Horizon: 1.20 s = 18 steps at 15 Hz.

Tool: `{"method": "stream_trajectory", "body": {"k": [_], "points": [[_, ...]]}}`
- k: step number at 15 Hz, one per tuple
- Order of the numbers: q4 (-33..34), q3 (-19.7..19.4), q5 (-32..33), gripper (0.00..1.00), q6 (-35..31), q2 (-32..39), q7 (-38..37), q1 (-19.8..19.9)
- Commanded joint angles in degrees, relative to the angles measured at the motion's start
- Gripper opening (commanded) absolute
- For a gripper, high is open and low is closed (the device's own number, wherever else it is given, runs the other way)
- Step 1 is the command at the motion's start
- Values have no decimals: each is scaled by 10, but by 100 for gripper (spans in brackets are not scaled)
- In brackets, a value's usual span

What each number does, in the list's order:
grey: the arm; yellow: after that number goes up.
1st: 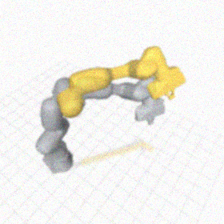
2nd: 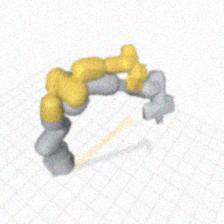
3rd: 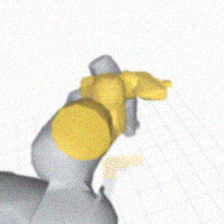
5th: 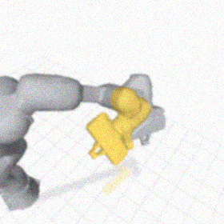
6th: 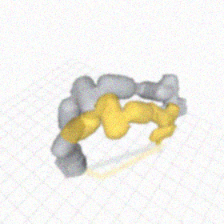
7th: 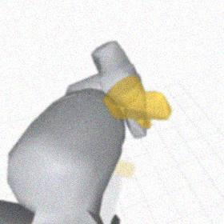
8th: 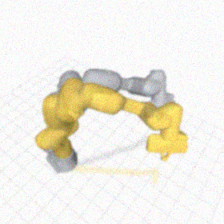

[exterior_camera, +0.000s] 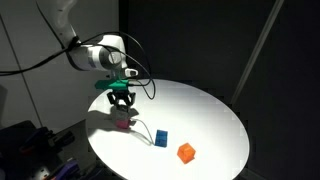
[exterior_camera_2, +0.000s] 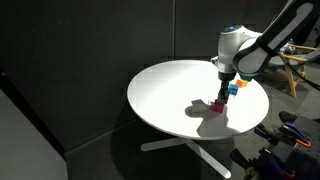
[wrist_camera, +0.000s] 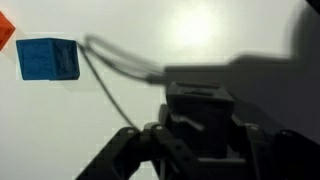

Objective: Pick up the gray block and put it on the pink block

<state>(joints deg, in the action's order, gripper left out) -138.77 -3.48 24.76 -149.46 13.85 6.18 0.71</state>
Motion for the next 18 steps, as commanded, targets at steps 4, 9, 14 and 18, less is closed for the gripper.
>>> {"method": "stream_trajectory", "body": {"k": [4,9,14,18], "points": [[14,-13,25,27,2,13,-36,-18],[19,-19,32,27,4,24,-45,-24],[17,-17,22,82,6,22,-37,-21],[-5,-5,-3,100,4,-4,-14,-12]]}}
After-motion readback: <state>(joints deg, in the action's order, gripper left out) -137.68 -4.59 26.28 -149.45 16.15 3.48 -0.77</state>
